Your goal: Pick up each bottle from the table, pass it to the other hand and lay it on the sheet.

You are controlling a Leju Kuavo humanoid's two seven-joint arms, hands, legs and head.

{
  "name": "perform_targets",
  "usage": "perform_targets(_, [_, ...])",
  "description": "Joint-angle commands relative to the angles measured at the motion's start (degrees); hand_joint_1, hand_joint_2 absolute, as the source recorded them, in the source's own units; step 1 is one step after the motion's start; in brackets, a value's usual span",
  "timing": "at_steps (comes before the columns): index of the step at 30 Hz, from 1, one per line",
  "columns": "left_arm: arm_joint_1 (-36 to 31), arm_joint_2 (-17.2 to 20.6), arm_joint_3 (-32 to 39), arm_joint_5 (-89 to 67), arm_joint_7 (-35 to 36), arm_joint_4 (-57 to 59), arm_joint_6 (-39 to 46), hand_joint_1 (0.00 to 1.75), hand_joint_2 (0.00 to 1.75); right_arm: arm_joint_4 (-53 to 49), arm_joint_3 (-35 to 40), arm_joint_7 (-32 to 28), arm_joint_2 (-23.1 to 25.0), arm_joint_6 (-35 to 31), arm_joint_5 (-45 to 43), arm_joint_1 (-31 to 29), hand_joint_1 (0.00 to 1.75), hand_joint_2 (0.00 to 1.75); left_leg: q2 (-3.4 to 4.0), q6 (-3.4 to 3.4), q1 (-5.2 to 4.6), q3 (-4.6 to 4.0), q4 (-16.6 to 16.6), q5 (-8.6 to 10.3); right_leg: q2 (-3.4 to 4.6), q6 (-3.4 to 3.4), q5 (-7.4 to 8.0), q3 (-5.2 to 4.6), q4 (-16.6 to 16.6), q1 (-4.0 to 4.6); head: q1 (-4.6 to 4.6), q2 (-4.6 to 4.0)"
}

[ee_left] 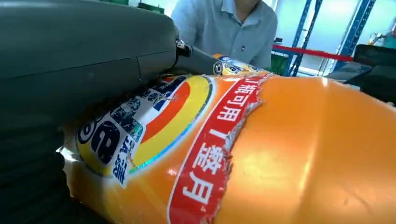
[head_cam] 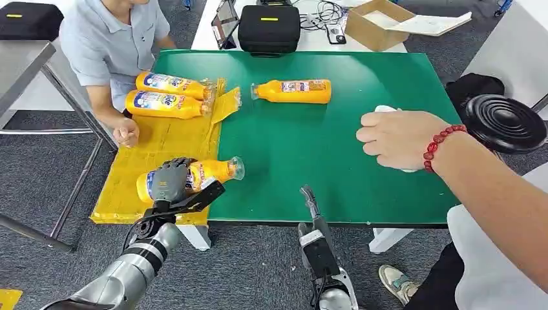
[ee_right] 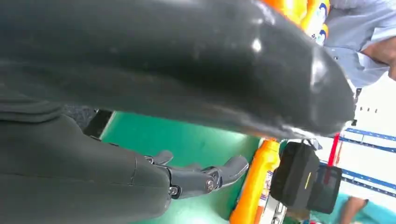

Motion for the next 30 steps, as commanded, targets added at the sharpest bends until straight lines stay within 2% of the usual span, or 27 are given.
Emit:
perform_targets(1, [-3.84, 1.96, -2.58, -2.32, 4.66, 12.36, -4.87, 0.10, 1.75, 6.41, 0.71, 0.10, 0.13, 0.22, -1.09, -3.12, 0.00, 0.00, 0.14, -0.06, 0.05, 0.20, -0.06, -0.02, 0.13, -0.09, 0.02, 0.16, -0.07, 0.06, -0.02, 0.00])
perform_targets(2, [-3.90, 1.83, -2.54, -2.22, 4.91, 12.67, -6.36, 0.00, 1.75, 6.64, 0.69, 0.07, 0.14, 0.23, -1.14, -3.24, 0.00, 0.00, 0.23, -0.10, 0.09, 0.33, -0.10, -0.04, 0.21, -0.14, 0.04, 0.28, -0.12, 0.10, 0.00, 0.00])
perform_targets(7, [-3.48, 1.33, -1.84, -0.53, 2.49, 11.94, -9.93, 0.00, 1.75, 6.98, 0.38, -0.12, 0.07, 0.12, -1.32, -3.42, 0.00, 0.00, 0.23, -0.06, 0.04, 0.40, -0.08, -0.03, 0.17, -0.09, 0.03, 0.30, -0.07, 0.06, -0.02, 0.00])
perform_targets(12, [-3.21, 0.23, -4.94, -2.29, 0.63, 10.19, -14.11, 0.00, 1.75, 7.21, -0.35, -0.27, -0.05, 0.11, -1.38, -3.54, 0.00, 0.00, 0.11, -0.06, 0.05, 0.46, -0.09, -0.02, 0.07, -0.09, 0.00, 0.41, -0.10, 0.10, 0.00, 0.00])
perform_targets(13, [-2.98, -0.10, -5.55, -2.06, 0.09, 9.31, -16.08, 0.00, 0.00, 7.08, -0.52, -0.33, -0.08, 0.12, -1.30, -3.41, 0.00, 0.00, 0.10, -0.05, 0.03, 0.47, -0.08, -0.02, 0.07, -0.07, 0.00, 0.42, -0.08, 0.07, -0.02, 0.00])
perform_targets(16, [-1.63, -0.96, -5.92, 1.20, -3.67, 5.24, -19.35, 0.00, 0.00, 6.64, -0.99, -0.49, -0.19, 0.10, -1.04, -2.96, 0.00, 0.00, 0.00, -0.04, 0.06, 0.46, -0.07, -0.01, 0.01, -0.07, 0.00, 0.47, -0.09, 0.07, 0.00, 0.00])
perform_targets(19, [-1.63, -0.96, -5.92, 1.20, -3.67, 5.24, -19.35, 0.00, 0.00, 6.64, -0.99, -0.49, -0.19, 0.10, -1.04, -2.96, 0.00, 0.00, 0.01, -0.04, 0.08, 0.47, -0.07, -0.02, 0.01, -0.08, 0.00, 0.49, -0.10, 0.08, 0.00, 0.00])
perform_targets(20, [-0.70, -1.33, -5.32, 4.46, -6.74, 3.02, -21.77, 0.00, 0.00, 6.51, -1.13, -0.54, -0.23, 0.12, -1.01, -2.71, 0.00, 0.00, 0.02, -0.05, 0.10, 0.49, -0.07, -0.02, 0.02, -0.10, 0.01, 0.51, -0.12, 0.11, 0.00, 0.00])
perform_targets(21, [2.07, -1.41, -5.78, 12.09, -10.04, -3.53, -27.86, 0.00, 0.00, 6.56, -1.11, -0.79, -0.41, 0.07, -0.88, -2.39, 0.00, 0.00, -0.04, -0.03, 0.02, 0.46, -0.07, 0.00, -0.03, -0.05, -0.01, 0.46, -0.07, 0.02, -0.02, 0.00])
perform_targets(22, [3.12, -0.99, -7.12, 14.06, -11.02, -6.14, -29.86, 0.00, 0.00, 6.72, -1.01, -1.00, -0.49, -0.05, -0.84, -2.32, 0.00, 0.00, -0.02, -0.05, 0.07, 0.50, -0.07, -0.01, -0.02, -0.09, 0.01, 0.52, -0.12, 0.08, -0.02, 0.00])
perform_targets(23, [3.63, -0.79, -7.65, 15.72, -11.40, -7.44, -31.45, 0.00, 0.00, 6.84, -0.99, -1.02, -0.50, 0.05, -0.84, -2.33, 0.00, 0.00, -0.25, -0.02, 0.03, 0.54, -0.08, 0.02, -0.22, -0.09, -0.01, 0.62, -0.12, 0.04, -0.02, 0.00])
perform_targets(24, [5.35, 0.09, -9.19, 19.45, -12.30, -12.02, -34.03, 0.00, 0.00, 6.99, -1.01, -1.35, -0.52, -0.14, -0.84, -2.27, 0.00, 0.00, -0.12, -0.01, -0.01, 0.56, -0.10, 0.02, -0.11, -0.11, 0.02, 0.63, -0.14, 0.01, 0.00, 0.00])
perform_targets(30, [9.22, 2.12, -13.59, 27.88, -11.45, -23.34, -35.97, 0.00, 0.00, 6.20, -1.19, -1.74, -0.90, -0.41, -1.02, -1.63, 0.00, 0.00, -0.06, -0.02, -0.04, 0.56, -0.07, -0.01, -0.09, -0.13, -0.03, 0.59, -0.09, -0.02, -0.02, 0.00])
